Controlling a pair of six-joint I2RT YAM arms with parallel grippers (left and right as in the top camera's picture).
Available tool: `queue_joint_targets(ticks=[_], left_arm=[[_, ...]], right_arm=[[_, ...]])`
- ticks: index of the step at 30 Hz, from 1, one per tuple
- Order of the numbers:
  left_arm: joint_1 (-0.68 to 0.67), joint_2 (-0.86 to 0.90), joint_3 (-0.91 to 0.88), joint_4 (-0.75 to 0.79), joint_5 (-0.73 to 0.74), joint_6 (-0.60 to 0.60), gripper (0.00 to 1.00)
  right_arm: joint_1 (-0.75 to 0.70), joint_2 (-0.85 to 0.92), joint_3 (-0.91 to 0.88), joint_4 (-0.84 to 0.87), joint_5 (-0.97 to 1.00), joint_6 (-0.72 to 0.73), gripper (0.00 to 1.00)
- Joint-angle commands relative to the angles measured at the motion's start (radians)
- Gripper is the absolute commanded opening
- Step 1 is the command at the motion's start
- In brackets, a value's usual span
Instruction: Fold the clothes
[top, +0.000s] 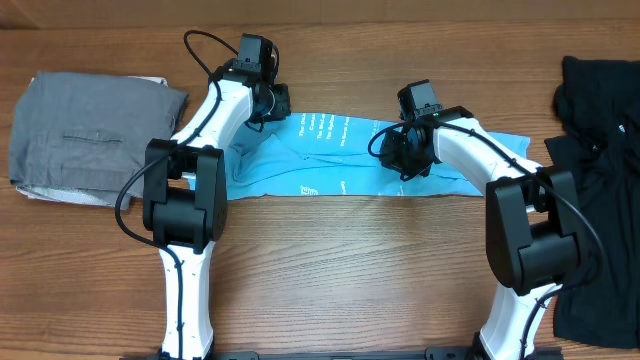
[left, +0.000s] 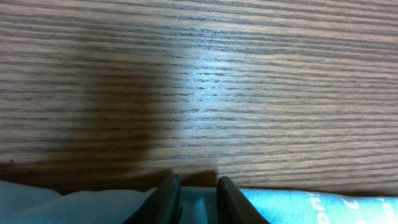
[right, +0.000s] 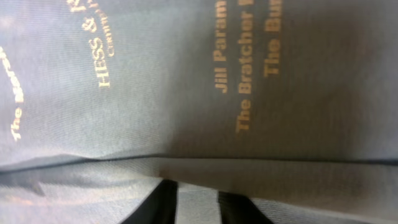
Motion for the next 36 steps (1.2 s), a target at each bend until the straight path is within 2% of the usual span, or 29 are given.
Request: queue_joint_targets(ticks=[1, 4, 8, 9, 10, 13, 16, 20, 23, 28, 32, 36], left_arm=[[-0.003, 0.006, 0.009, -0.011, -0.019, 0.019, 0.25], [-0.003, 0.006, 0.009, -0.011, -0.019, 0.019, 0.25], [-0.003, 0.006, 0.009, -0.013, -0.019, 0.019, 0.25], [-0.003, 0.006, 0.009, -0.013, -0.019, 0.019, 0.26], [-0.003, 0.006, 0.009, -0.013, -0.019, 0.019, 0.26], [-0.003, 0.006, 0.009, -0.013, -0.019, 0.019, 0.26], [-0.003, 0.006, 0.009, -0.013, -0.019, 0.019, 0.27], [-0.003, 0.006, 0.009, -0.013, -0.019, 0.019, 0.26], [-0.003, 0.006, 0.009, -0.013, -0.019, 0.019, 0.26], [-0.003, 0.006, 0.009, -0.013, -0.019, 0.019, 0.27], [-0.003, 0.006, 0.009, -0.013, -0.019, 0.019, 0.27], [-0.003, 0.006, 0.009, -0.014, -0.019, 0.019, 0.27]], right_arm=[[-0.002, -0.019, -0.008, 0.008, 0.014, 0.0, 0.19], [-0.002, -0.019, -0.008, 0.007, 0.014, 0.0, 0.13], [-0.003, -0.019, -0.007, 0.008, 0.014, 0.0, 0.12], [-0.004, -0.019, -0.005, 0.01, 0.014, 0.0, 0.24], [-0.005, -0.019, -0.004, 0.01, 0.014, 0.0, 0.3], [-0.005, -0.019, -0.004, 0.019, 0.014, 0.0, 0.4], [-0.005, -0.019, -0.005, 0.037, 0.014, -0.011, 0.45], [-0.004, -0.019, -0.005, 0.043, 0.018, -0.011, 0.44], [-0.003, -0.019, -0.006, 0.042, 0.04, -0.011, 0.38], [-0.002, -0.019, -0.006, 0.041, 0.04, -0.011, 0.34], [-0.002, -0.019, -0.006, 0.042, 0.04, -0.011, 0.28], [-0.002, -0.019, -0.006, 0.043, 0.04, -0.011, 0.27]])
